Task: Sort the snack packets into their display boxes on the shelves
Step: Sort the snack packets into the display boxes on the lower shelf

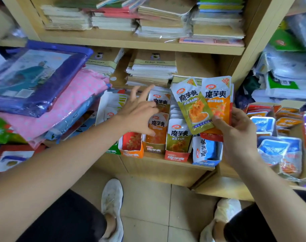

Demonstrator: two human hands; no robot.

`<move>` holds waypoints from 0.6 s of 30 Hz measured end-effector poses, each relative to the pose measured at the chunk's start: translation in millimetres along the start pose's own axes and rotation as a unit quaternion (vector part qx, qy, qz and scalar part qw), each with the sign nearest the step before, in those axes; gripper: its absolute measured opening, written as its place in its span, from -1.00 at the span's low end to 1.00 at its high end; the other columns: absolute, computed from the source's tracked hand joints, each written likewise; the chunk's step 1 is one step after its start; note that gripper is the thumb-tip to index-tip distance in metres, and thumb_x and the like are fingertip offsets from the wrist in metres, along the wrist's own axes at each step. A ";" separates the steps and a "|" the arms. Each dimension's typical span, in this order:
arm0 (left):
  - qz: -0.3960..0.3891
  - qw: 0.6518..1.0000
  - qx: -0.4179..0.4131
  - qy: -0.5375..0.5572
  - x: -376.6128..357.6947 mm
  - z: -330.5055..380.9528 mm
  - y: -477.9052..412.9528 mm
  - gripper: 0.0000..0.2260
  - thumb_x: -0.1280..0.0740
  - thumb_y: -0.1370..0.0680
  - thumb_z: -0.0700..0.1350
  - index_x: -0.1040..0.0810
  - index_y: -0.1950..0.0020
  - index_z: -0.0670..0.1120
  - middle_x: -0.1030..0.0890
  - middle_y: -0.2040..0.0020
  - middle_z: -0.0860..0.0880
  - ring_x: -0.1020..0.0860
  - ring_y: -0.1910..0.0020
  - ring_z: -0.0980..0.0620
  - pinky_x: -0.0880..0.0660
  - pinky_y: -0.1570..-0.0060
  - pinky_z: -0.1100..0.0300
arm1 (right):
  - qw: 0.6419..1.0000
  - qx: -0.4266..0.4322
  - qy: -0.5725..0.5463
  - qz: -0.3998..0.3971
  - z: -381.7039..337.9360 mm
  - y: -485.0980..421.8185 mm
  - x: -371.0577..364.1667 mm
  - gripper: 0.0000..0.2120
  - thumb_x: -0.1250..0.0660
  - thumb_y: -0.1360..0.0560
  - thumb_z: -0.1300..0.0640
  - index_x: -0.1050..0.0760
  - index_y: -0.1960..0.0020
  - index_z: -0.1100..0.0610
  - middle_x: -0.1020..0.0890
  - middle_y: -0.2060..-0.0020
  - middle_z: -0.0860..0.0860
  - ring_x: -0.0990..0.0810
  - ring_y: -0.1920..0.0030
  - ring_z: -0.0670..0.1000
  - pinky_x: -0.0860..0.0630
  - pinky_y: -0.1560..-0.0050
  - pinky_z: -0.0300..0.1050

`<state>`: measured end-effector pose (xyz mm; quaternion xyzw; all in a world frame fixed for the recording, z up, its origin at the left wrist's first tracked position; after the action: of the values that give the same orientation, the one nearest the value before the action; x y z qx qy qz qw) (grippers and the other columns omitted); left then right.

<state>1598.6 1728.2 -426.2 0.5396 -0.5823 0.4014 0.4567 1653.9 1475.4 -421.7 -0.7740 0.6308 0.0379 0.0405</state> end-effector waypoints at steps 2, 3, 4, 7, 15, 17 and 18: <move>-0.057 0.998 0.013 -0.029 -6.5 0.9 -9.8 -0.37 -0.39 -0.26 0.48 -0.67 -0.03 -0.01 -0.60 -0.09 0.08 0.11 -0.61 -0.24 0.15 -0.43 -0.47 | 1.000 0.007 0.011 0.000 0.6 -1.0 -2.7 -0.79 -0.44 -0.53 0.23 -0.57 -0.14 0.07 -0.73 0.00 0.02 -0.73 -0.01 0.06 -0.67 0.00 0.07; -0.077 0.996 0.024 -0.032 -10.0 1.1 -13.8 -0.41 -0.41 -0.23 0.46 -0.66 0.08 -0.01 -0.60 -0.12 0.04 0.17 -0.61 -0.26 0.19 -0.43 -0.49 | 1.000 0.009 0.017 -0.001 1.2 -1.3 -4.6 -0.79 -0.44 -0.53 0.22 -0.57 -0.14 0.08 -0.73 -0.01 0.03 -0.72 -0.02 0.07 -0.67 0.00 0.07; -0.093 0.994 0.039 -0.030 -13.8 0.5 -16.8 -0.47 -0.44 -0.20 0.44 -0.63 0.20 0.00 -0.59 -0.19 -0.01 0.22 -0.60 -0.29 0.22 -0.42 -0.50 | 1.000 0.009 0.020 -0.001 1.8 -1.6 -6.4 -0.78 -0.44 -0.53 0.21 -0.57 -0.16 0.10 -0.73 -0.02 0.04 -0.72 -0.02 0.07 -0.67 -0.01 0.08; -0.115 0.990 0.075 -0.029 -17.3 -1.8 -15.7 -0.55 -0.52 -0.13 0.35 -0.46 0.41 0.04 -0.46 -0.42 -0.19 0.27 -0.58 -0.35 0.18 -0.44 -0.48 | 1.000 0.010 0.024 0.001 4.2 -2.3 -10.1 -0.78 -0.45 -0.52 0.23 -0.57 -0.15 0.12 -0.72 -0.02 0.06 -0.72 -0.04 0.10 -0.66 -0.05 0.15; -0.054 0.996 0.047 0.055 -13.4 -4.5 -13.7 -0.67 -0.57 -0.26 0.20 -0.61 0.13 0.07 -0.54 -0.30 0.02 0.15 -0.61 -0.24 0.02 -0.45 -0.39 | 0.999 -0.006 0.029 0.011 5.1 1.1 -4.3 -0.76 -0.45 -0.52 0.23 -0.56 -0.17 0.13 -0.73 -0.01 0.03 -0.72 -0.04 0.09 -0.66 -0.06 0.15; 0.035 0.999 0.015 0.013 0.0 0.7 -7.5 -0.74 -0.55 -0.33 0.08 -0.66 0.07 0.01 -0.63 -0.04 0.10 -0.10 -0.58 -0.20 -0.02 -0.42 -0.30 | 1.000 -0.009 0.024 0.011 2.9 2.1 -2.9 -0.77 -0.44 -0.53 0.22 -0.55 -0.17 0.11 -0.73 0.00 0.01 -0.72 -0.03 0.08 -0.67 -0.02 0.06; 0.081 0.997 0.002 -0.014 8.5 5.3 -2.5 -0.77 -0.54 -0.34 0.03 -0.68 0.06 -0.01 -0.65 0.00 0.08 -0.26 -0.50 -0.20 -0.11 -0.34 -0.23 | 1.000 -0.009 0.022 0.010 2.0 2.4 -2.9 -0.76 -0.44 -0.53 0.22 -0.55 -0.17 0.11 -0.73 -0.01 0.01 -0.72 -0.03 0.08 -0.67 -0.01 0.05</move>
<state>1600.5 1720.6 -419.5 0.4974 -0.6298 0.4305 0.4131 1651.0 1477.9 -423.4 -0.7686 0.6388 0.0269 0.0187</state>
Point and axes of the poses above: each hand's wrist, its own y-axis away from the middle knuckle, its own x-axis out of the back of the hand, z = x × y, the point moved 7 cm from there along -y, towards the middle knuckle
